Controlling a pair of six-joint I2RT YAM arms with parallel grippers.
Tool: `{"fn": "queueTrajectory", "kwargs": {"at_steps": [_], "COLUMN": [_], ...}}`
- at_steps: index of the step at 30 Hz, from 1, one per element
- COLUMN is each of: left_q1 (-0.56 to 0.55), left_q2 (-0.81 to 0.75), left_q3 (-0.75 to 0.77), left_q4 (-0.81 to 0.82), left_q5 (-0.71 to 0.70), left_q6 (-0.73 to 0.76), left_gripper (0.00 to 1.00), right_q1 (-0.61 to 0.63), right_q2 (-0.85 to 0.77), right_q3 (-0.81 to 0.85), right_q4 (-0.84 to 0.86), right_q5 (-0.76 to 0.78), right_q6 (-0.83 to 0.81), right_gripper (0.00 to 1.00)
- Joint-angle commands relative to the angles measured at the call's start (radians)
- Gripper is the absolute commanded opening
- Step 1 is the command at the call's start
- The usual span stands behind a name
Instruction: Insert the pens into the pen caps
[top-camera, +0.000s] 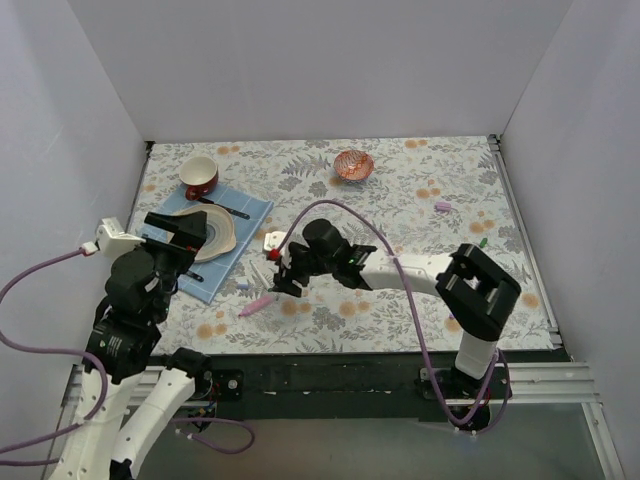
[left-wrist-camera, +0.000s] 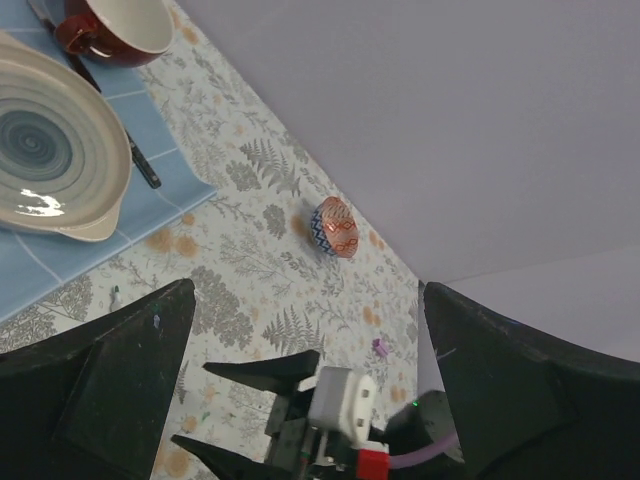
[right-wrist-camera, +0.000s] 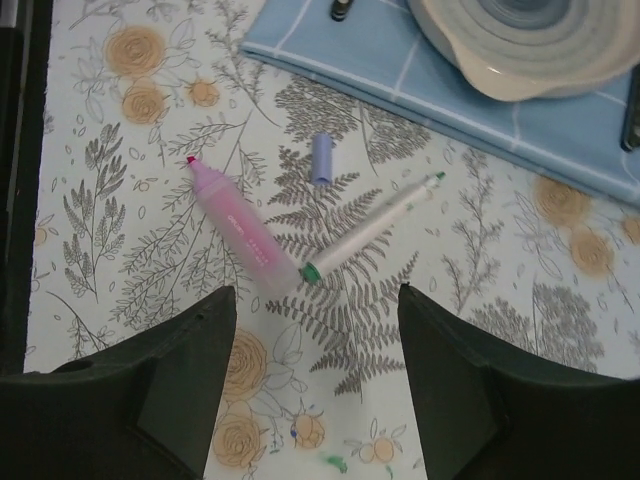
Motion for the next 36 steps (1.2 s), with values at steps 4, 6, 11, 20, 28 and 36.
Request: {"fn": "queueTrajectory", "kwargs": {"at_steps": [4, 6, 11, 20, 28, 36], "left_q1": [0.005, 0.005, 0.005, 0.005, 0.006, 0.006], "left_q2": [-0.119, -0.131, -0.162, -0.211, -0.223, -0.209], "left_q3": [-0.029, -0.024, -0.025, -0.029, -0.036, -0.029], "left_q4": [0.07, 0.067, 0.052, 0.053, 0.064, 0.027], "left_q5": [0.022, 0.015, -0.013, -0.048, -0.057, -0.084], "left_q6": [0.092, 0.098, 0.114, 0.135, 0.143, 0.135], "left_gripper": [0.98, 0.98, 0.98, 0.98, 0.98, 0.98], "right_q1": [0.013, 0.02, 0.038, 0.075, 0.086, 0.096], "right_q2": [0.208, 0.259, 0.29, 0.351, 0.409, 0.361], "right_q3": [0.278, 0.318, 0.326, 0.353, 0.41, 0.331], "right_q4": [-0.176, -0.231, -0.262, -0.279, -0.288, -0.426], "right_q5": [-0.325, -0.322, -0.353, -0.282, -0.172, -0.146], "right_q6": [-0.301, -0.326, -0.42, -0.424, -0.386, -0.303], "right_gripper": [0.68, 0.66, 0.66, 0.65, 0.63, 0.49]}}
